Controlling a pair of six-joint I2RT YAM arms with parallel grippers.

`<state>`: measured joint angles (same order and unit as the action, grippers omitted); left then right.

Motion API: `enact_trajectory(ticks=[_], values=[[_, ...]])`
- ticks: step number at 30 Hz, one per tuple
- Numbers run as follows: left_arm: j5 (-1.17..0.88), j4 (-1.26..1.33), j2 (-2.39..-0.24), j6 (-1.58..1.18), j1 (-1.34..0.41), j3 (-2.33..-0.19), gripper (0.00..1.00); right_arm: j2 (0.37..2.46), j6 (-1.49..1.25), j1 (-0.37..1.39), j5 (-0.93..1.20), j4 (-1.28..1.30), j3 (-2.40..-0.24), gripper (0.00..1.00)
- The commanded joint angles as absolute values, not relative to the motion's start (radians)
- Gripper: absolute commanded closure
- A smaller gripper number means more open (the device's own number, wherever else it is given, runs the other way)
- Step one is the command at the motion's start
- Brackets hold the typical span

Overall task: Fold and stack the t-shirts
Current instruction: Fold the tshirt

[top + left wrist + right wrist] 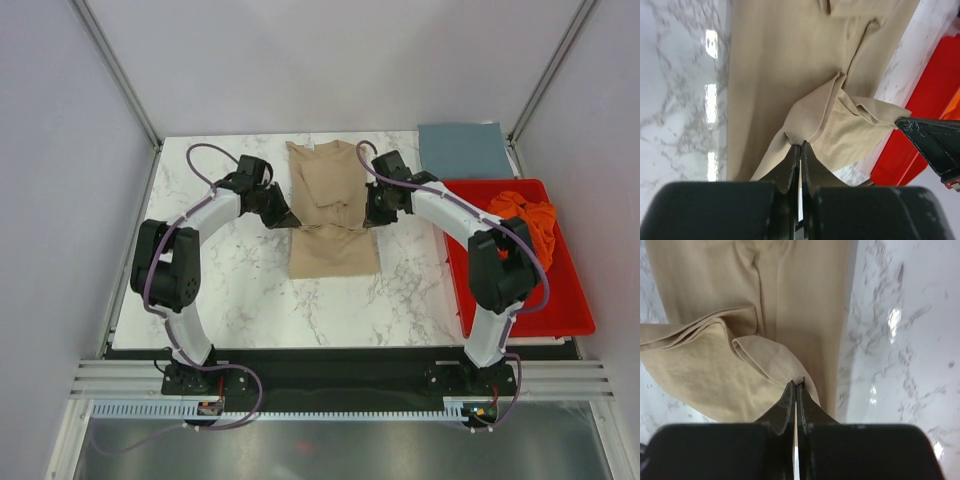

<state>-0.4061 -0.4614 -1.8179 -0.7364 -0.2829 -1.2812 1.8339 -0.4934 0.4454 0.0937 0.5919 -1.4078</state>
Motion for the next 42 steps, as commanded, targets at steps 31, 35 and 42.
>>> enact_trajectory(ticks=[31, 35, 42], values=[[-0.477, -0.486, -2.184, -0.623, -0.173, -1.73, 0.79, 2.269, -0.408, 0.299, 0.206, 0.667, -1.966, 0.87], [-0.471, -0.489, -2.125, -0.604, -0.15, -1.727, 0.68, 2.246, -0.396, 0.296, 0.149, 0.704, -2.032, 0.77], [-0.492, -0.492, -1.971, -0.522, -0.156, -1.597, 0.61, 2.115, -0.344, 0.296, 0.201, 0.67, -1.869, 0.61]])
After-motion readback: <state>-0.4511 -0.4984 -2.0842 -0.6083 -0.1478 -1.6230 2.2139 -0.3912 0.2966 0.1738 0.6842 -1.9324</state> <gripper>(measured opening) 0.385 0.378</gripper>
